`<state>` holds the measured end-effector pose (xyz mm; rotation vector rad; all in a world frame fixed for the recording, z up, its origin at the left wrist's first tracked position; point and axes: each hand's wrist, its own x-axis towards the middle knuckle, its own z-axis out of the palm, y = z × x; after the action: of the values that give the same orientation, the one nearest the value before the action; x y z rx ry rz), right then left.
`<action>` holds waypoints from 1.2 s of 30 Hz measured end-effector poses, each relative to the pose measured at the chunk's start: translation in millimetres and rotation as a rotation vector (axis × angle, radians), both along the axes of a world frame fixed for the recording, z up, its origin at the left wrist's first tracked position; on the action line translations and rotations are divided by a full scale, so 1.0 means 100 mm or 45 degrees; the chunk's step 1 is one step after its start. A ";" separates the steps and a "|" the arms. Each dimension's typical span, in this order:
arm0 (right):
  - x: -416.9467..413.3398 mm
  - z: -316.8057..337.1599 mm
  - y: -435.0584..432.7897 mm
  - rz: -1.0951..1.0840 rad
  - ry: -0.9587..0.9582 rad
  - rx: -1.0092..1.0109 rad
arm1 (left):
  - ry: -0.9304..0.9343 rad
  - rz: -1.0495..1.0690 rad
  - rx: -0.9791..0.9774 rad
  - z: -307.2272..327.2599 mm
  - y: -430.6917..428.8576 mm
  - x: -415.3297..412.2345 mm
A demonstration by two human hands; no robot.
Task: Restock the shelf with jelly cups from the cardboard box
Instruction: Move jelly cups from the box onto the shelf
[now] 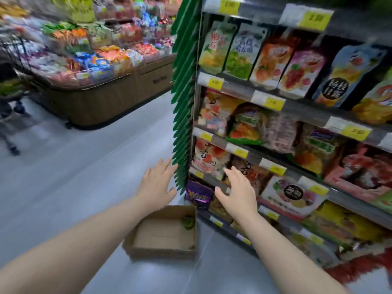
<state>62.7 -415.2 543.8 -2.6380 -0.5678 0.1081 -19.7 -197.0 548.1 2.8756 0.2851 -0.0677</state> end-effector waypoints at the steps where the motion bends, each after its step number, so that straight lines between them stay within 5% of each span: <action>1: -0.05 -0.10 0.10 0.032 0.038 -0.033 | 0.042 0.007 0.011 -0.08 0.10 -0.05; 15: 0.46 -1.62 1.02 0.294 0.476 -0.513 | 0.556 -0.039 -0.036 -1.43 1.12 0.41; 25: 0.39 -3.15 1.06 -0.089 0.937 -0.437 | 0.816 -0.246 -0.205 -2.96 1.28 0.88; 30: 0.35 -4.14 1.08 -0.338 0.865 -0.298 | 0.935 -0.266 -0.338 -4.10 1.19 0.98; 36: 0.54 -5.31 1.10 -0.508 0.628 -0.150 | 1.108 0.014 -0.644 -5.69 0.80 0.99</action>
<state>116.5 -305.0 12.7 -2.6345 0.1326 0.6596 79.7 -117.2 -20.9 2.1782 0.3640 -1.2029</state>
